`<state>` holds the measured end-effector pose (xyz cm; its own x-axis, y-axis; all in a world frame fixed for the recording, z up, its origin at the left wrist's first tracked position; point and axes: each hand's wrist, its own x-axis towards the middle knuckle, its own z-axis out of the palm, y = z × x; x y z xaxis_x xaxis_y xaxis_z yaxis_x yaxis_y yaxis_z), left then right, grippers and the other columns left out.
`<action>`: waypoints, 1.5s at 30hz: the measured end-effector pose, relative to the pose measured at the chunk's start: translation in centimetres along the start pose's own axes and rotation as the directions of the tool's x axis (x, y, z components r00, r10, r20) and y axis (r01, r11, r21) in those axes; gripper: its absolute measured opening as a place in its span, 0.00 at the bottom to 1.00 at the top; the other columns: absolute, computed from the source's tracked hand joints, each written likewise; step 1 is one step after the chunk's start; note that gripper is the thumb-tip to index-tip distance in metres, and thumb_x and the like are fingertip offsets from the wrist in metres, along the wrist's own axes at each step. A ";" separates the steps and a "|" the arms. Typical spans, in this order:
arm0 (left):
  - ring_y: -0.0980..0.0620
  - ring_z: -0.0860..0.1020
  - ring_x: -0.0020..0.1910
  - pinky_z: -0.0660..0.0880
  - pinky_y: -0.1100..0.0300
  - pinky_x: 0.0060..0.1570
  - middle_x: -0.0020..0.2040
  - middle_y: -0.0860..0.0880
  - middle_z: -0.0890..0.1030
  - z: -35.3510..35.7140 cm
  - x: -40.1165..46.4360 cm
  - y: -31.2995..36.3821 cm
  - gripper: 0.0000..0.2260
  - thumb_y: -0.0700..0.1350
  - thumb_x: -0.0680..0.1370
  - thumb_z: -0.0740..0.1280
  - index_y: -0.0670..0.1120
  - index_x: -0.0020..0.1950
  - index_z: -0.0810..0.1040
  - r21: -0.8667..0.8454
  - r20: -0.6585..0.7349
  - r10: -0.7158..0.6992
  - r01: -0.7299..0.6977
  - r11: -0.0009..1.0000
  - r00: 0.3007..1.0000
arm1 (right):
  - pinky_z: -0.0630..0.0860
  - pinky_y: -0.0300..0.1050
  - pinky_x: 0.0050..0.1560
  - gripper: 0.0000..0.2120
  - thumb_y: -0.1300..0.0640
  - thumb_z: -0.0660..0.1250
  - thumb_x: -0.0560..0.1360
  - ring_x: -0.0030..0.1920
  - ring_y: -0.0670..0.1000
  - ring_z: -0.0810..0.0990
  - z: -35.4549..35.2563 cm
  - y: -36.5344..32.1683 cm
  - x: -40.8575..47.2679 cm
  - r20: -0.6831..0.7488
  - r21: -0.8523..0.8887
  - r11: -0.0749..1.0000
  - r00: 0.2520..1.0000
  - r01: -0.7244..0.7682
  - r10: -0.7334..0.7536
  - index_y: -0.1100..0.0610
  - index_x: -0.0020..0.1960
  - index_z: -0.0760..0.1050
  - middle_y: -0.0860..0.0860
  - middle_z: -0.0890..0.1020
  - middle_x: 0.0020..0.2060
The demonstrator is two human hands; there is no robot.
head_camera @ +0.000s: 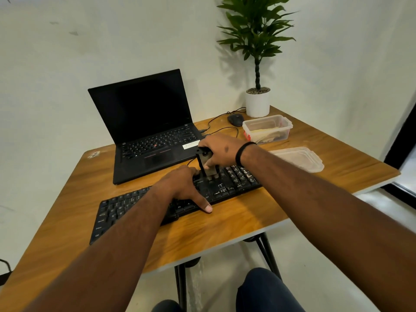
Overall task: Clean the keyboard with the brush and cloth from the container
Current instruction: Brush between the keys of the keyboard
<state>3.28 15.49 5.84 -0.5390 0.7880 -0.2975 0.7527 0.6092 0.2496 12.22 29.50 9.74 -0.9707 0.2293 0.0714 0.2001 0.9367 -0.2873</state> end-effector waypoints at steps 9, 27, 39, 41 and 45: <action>0.45 0.68 0.73 0.71 0.46 0.69 0.76 0.49 0.67 0.0 0.1 -0.2 0.61 0.64 0.53 0.84 0.48 0.80 0.61 0.001 0.003 -0.005 0.005 1.000 1.000 | 0.80 0.43 0.34 0.13 0.60 0.77 0.71 0.38 0.55 0.85 -2.1 0.5 -1.0 0.180 0.096 0.993 0.982 -0.074 0.056 0.57 0.52 0.76 0.54 0.83 0.42; 0.45 0.69 0.71 0.72 0.46 0.68 0.74 0.49 0.68 0.0 0.2 -0.3 0.61 0.66 0.52 0.83 0.48 0.79 0.62 0.019 -0.001 0.000 0.000 1.000 1.000 | 0.67 0.43 0.41 0.11 0.53 0.72 0.74 0.48 0.53 0.78 0.2 0.5 -1.5 -0.229 0.059 0.993 0.967 -0.099 0.110 0.56 0.53 0.74 0.49 0.76 0.43; 0.47 0.74 0.64 0.76 0.46 0.61 0.66 0.52 0.75 0.2 0.4 -0.6 0.57 0.68 0.45 0.82 0.51 0.72 0.72 -0.025 -0.005 0.015 -0.015 1.000 1.000 | 0.76 0.42 0.33 0.11 0.49 0.69 0.76 0.35 0.49 0.80 3.0 -1.3 -4.8 -0.313 0.277 0.961 0.944 -0.015 0.104 0.56 0.45 0.73 0.49 0.79 0.36; 0.47 0.75 0.62 0.77 0.46 0.59 0.64 0.52 0.76 0.2 0.4 -0.5 0.54 0.67 0.46 0.82 0.52 0.70 0.73 -0.034 0.001 0.006 -0.006 0.999 1.000 | 0.79 0.47 0.32 0.13 0.49 0.69 0.75 0.31 0.52 0.82 2.7 -1.0 -5.0 -0.200 0.278 0.960 0.976 -0.029 0.088 0.59 0.45 0.75 0.52 0.82 0.36; 0.46 0.74 0.66 0.75 0.45 0.62 0.67 0.51 0.74 0.1 0.5 -0.6 0.60 0.70 0.43 0.80 0.52 0.73 0.70 -0.028 0.001 0.011 -0.010 1.000 1.000 | 0.72 0.42 0.33 0.11 0.48 0.70 0.75 0.36 0.47 0.77 2.6 -0.8 -5.1 -0.300 0.230 0.973 0.953 0.025 0.047 0.56 0.44 0.74 0.47 0.78 0.36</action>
<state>2.57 15.53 5.47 -0.5306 0.7942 -0.2960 0.7475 0.6031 0.2782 16.64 26.89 7.16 -0.8755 0.3418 0.3415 0.1402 0.8562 -0.4973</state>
